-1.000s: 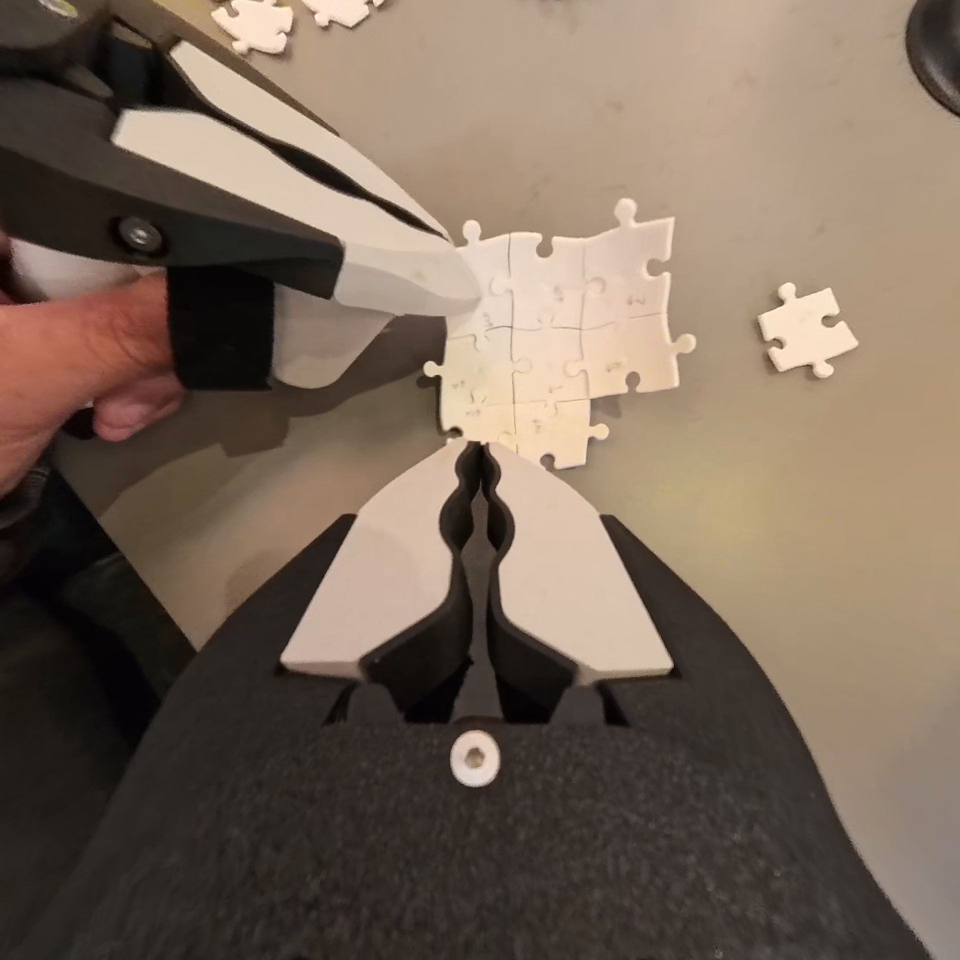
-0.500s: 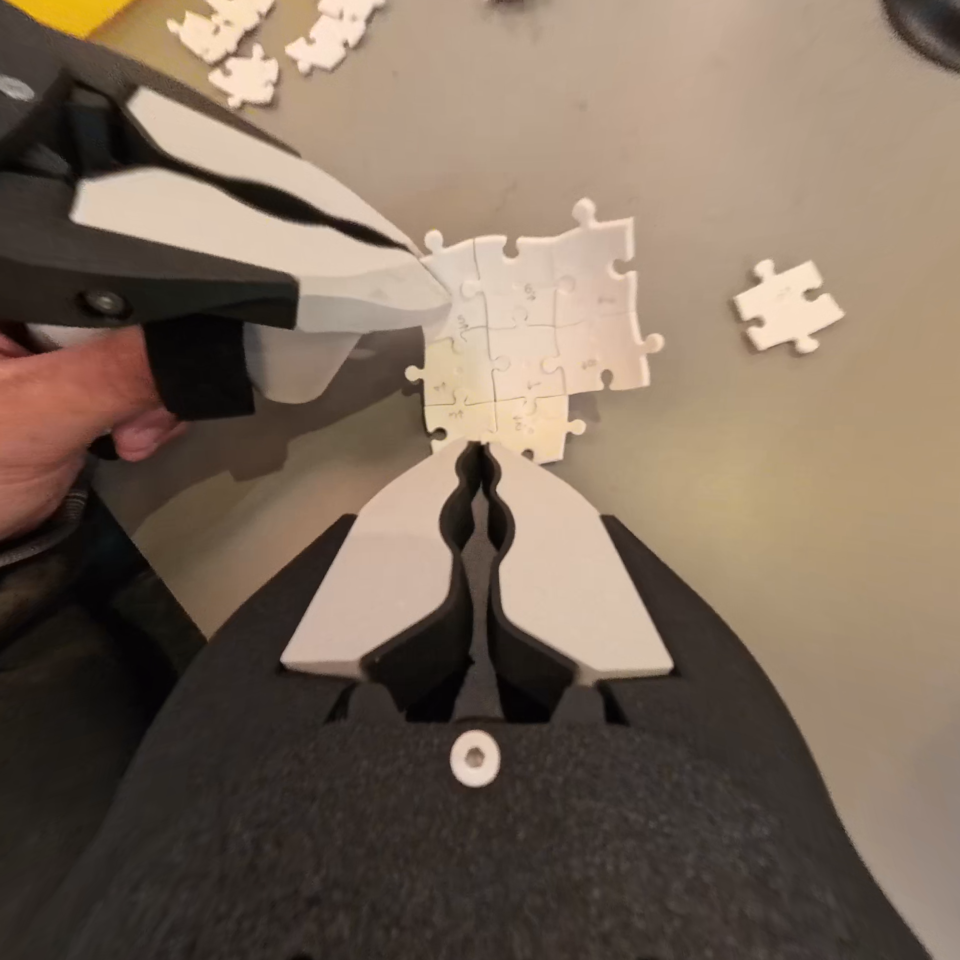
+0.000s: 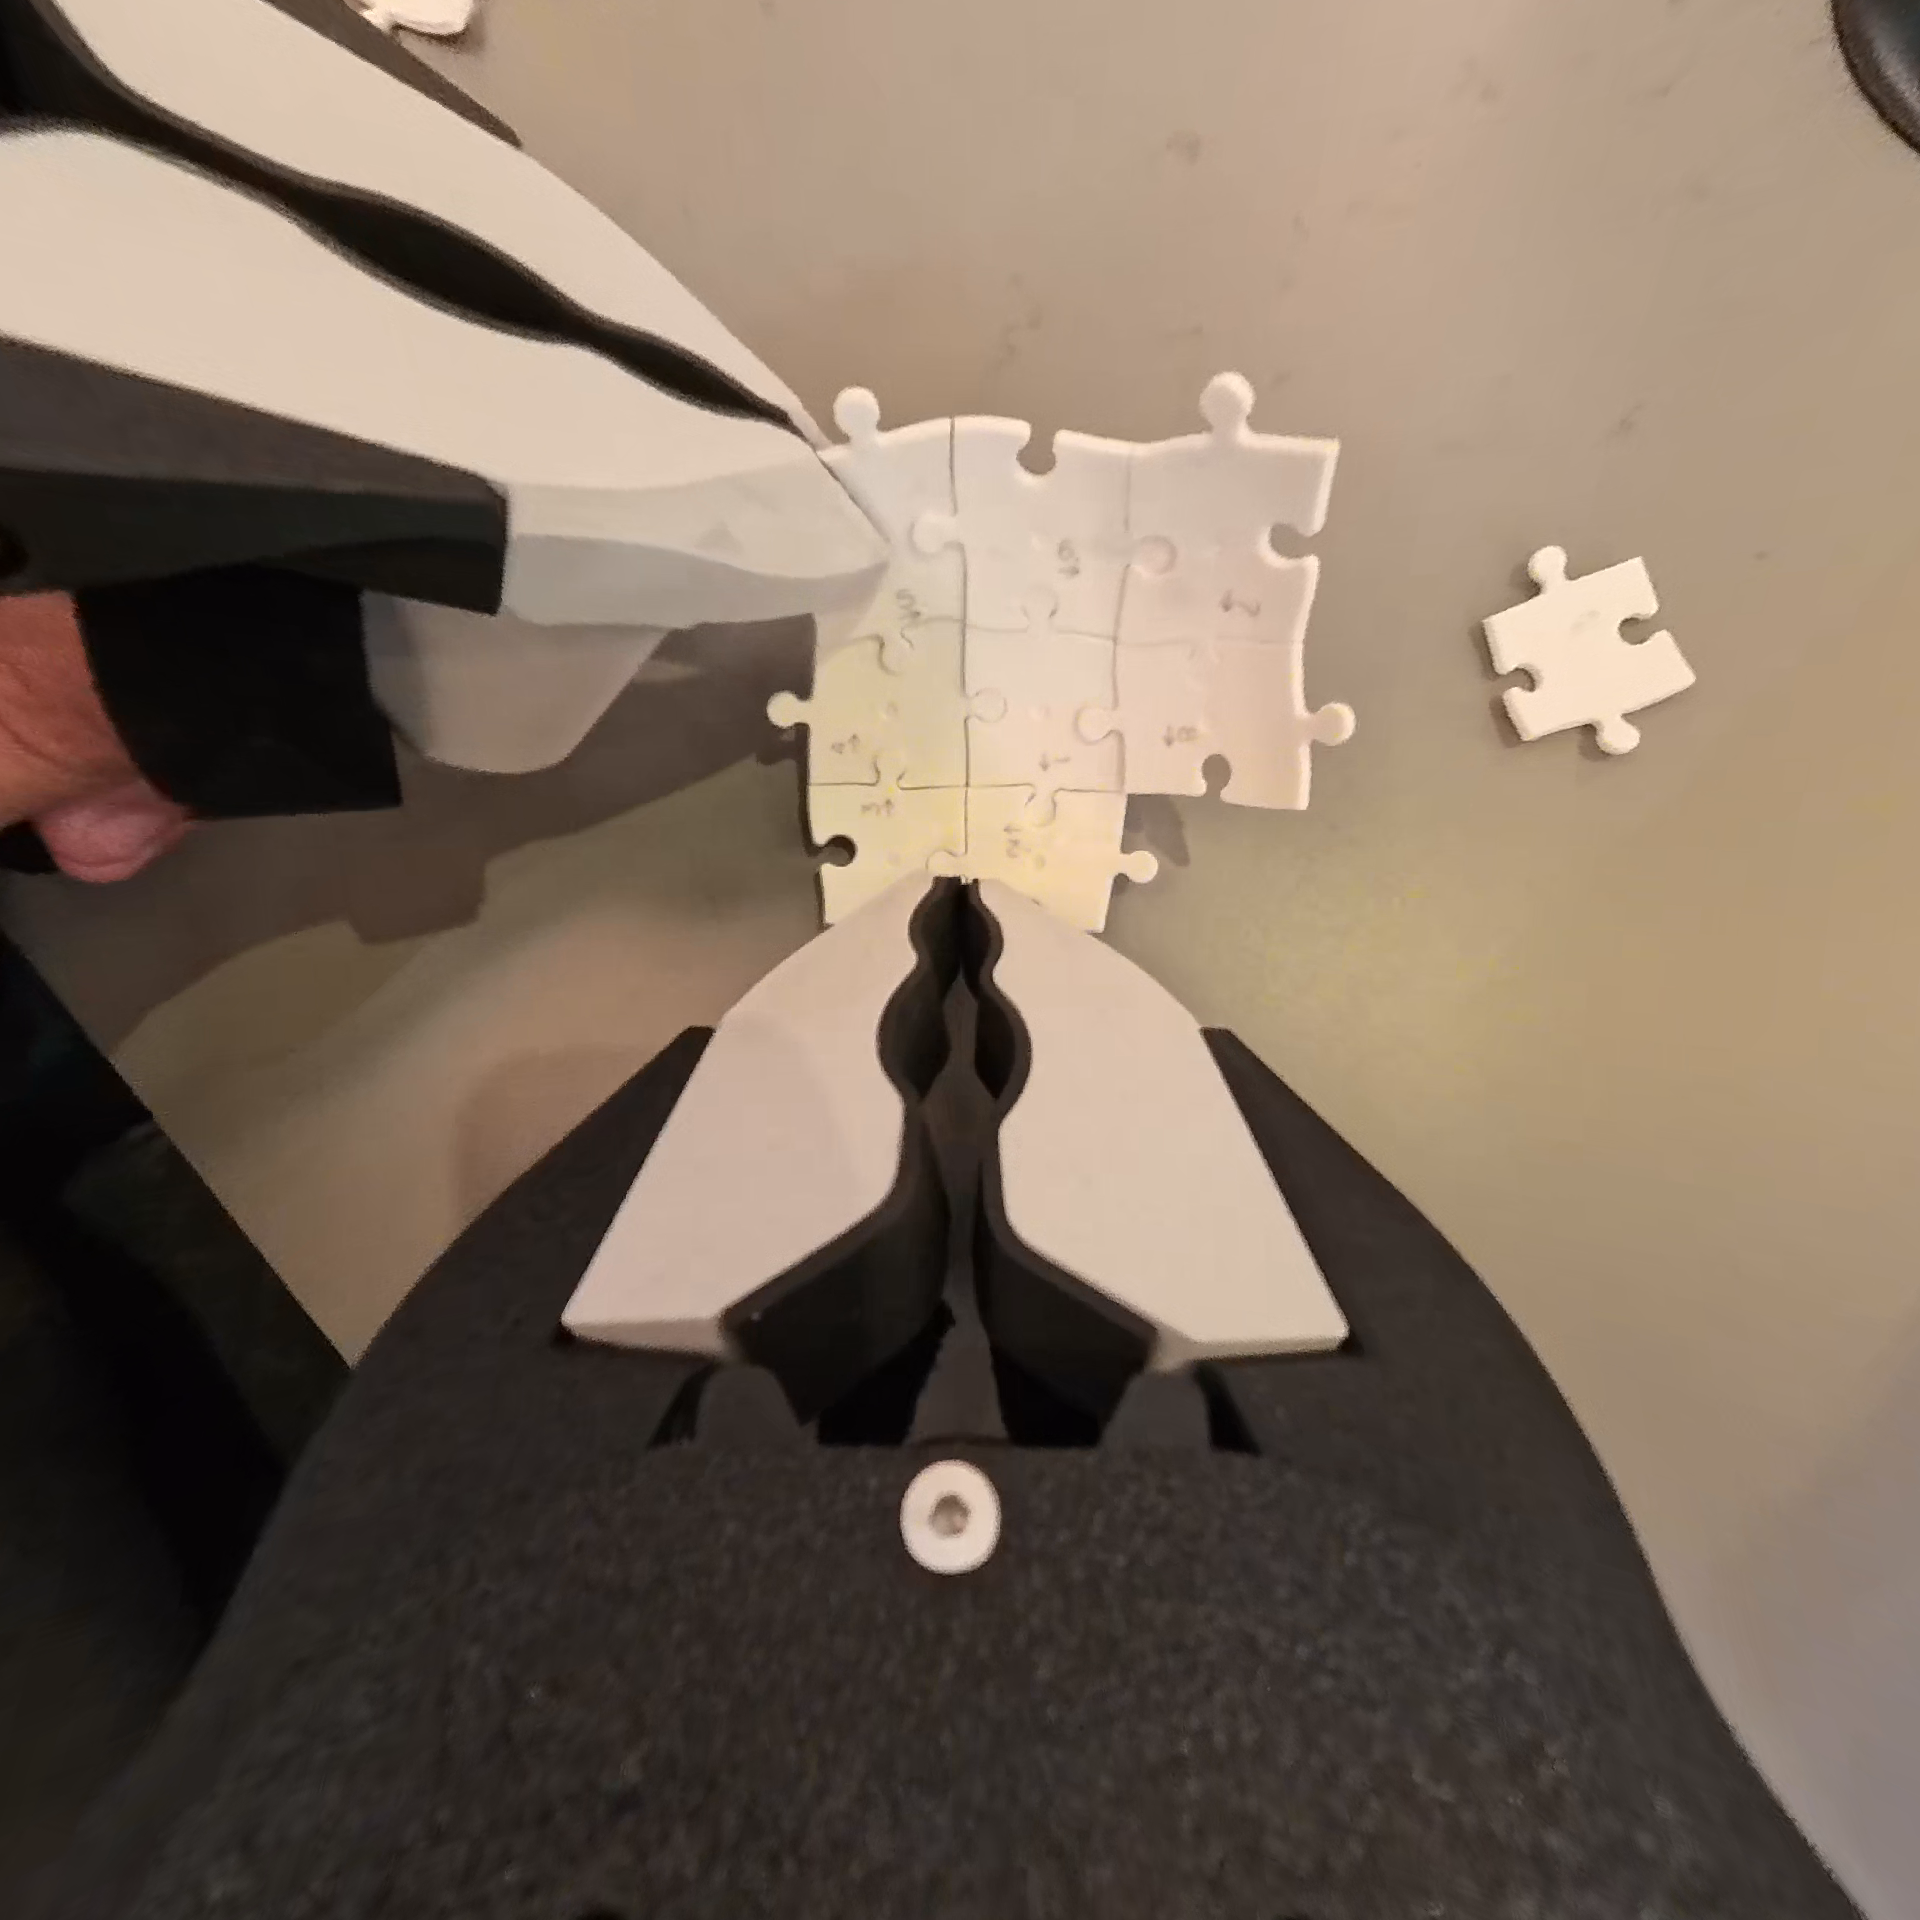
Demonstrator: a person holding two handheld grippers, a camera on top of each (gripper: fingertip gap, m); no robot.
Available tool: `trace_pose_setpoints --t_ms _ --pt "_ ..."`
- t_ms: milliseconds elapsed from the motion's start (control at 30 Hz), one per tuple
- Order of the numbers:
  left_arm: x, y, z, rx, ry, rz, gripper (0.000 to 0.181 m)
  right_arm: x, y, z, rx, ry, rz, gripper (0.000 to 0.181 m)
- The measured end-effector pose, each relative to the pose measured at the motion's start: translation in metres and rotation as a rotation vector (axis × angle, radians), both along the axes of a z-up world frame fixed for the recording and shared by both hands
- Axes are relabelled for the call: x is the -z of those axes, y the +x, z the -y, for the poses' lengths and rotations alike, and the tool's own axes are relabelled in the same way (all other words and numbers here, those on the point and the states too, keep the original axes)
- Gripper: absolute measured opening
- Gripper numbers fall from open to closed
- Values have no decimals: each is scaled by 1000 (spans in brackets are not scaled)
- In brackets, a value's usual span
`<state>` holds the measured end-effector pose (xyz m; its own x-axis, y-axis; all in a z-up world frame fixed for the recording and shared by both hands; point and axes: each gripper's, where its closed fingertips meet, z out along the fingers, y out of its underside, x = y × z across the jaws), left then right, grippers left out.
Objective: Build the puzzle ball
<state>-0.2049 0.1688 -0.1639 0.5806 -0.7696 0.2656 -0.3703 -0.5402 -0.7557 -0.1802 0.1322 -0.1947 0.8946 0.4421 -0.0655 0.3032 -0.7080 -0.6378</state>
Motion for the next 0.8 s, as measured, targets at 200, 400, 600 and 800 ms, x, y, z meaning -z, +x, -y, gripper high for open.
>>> trace_pose_setpoints --t_ms 200,400,600,800 --pt "-1 0 0 2 18 -17 2 -7 -3 -4 -10 13 16 0" --pt "1 -1 -1 -4 24 -36 2 0 -5 -10 -27 32 79 0" --pt "2 -2 -3 -4 22 -44 2 0 -6 -11 -21 17 20 0" --pt "1 -3 -5 11 17 -55 2 -36 0 -20 -63 159 -25 0"
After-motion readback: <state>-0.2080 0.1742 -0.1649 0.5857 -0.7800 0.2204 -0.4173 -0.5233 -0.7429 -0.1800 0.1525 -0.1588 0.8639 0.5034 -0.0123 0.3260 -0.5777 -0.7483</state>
